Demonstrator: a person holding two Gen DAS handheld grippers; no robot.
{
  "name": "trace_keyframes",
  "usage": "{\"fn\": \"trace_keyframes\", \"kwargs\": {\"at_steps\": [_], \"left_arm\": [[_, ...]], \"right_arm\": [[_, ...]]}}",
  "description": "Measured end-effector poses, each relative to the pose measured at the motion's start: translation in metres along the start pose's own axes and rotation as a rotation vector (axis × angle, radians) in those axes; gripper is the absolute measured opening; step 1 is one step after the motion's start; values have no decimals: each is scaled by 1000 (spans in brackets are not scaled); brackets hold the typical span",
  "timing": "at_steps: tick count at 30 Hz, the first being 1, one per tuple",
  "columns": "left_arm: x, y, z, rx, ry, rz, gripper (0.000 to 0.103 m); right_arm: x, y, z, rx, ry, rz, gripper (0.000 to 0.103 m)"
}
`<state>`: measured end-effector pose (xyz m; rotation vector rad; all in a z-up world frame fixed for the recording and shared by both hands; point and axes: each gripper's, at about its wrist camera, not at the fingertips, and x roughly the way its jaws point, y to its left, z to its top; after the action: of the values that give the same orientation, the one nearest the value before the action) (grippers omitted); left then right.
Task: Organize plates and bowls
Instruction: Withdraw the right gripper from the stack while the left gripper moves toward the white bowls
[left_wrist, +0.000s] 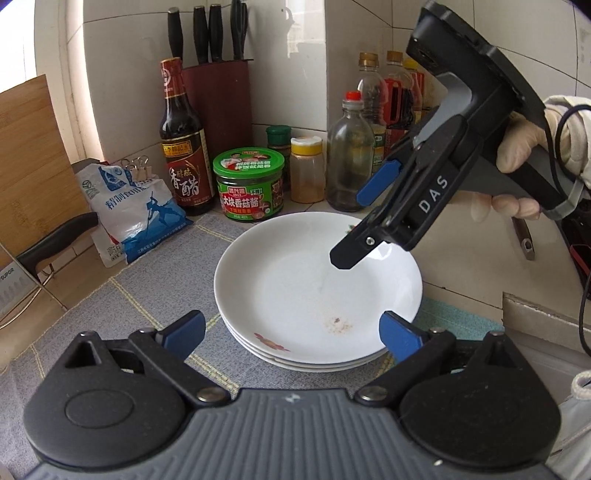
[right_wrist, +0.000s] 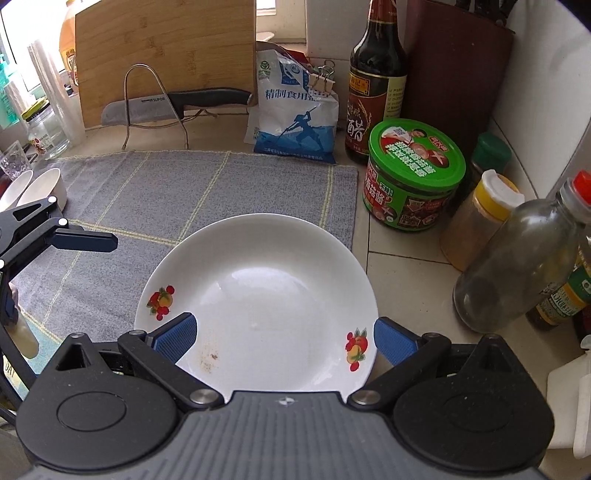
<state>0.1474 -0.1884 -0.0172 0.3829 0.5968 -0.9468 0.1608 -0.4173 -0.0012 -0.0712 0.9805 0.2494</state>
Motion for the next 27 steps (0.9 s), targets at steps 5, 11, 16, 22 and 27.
{"fn": "trace_keyframes", "kwargs": {"at_steps": [5, 11, 16, 22, 27], "left_arm": [[-14, 8, -1, -72, -14, 77, 101], [-44, 15, -2, -143, -75, 217, 101], [-68, 22, -9, -200, -52, 308, 102], [-99, 28, -40, -223, -44, 316, 102], [-130, 49, -69, -269, -16, 318, 102]], "right_arm": [[-5, 15, 1, -24, -69, -10, 103], [-9, 35, 0, -78, -146, -31, 103], [-16, 53, 0, -100, -225, 2, 103], [-17, 89, -7, -147, -254, 26, 103], [-10, 143, -17, -206, -230, 53, 103]]}}
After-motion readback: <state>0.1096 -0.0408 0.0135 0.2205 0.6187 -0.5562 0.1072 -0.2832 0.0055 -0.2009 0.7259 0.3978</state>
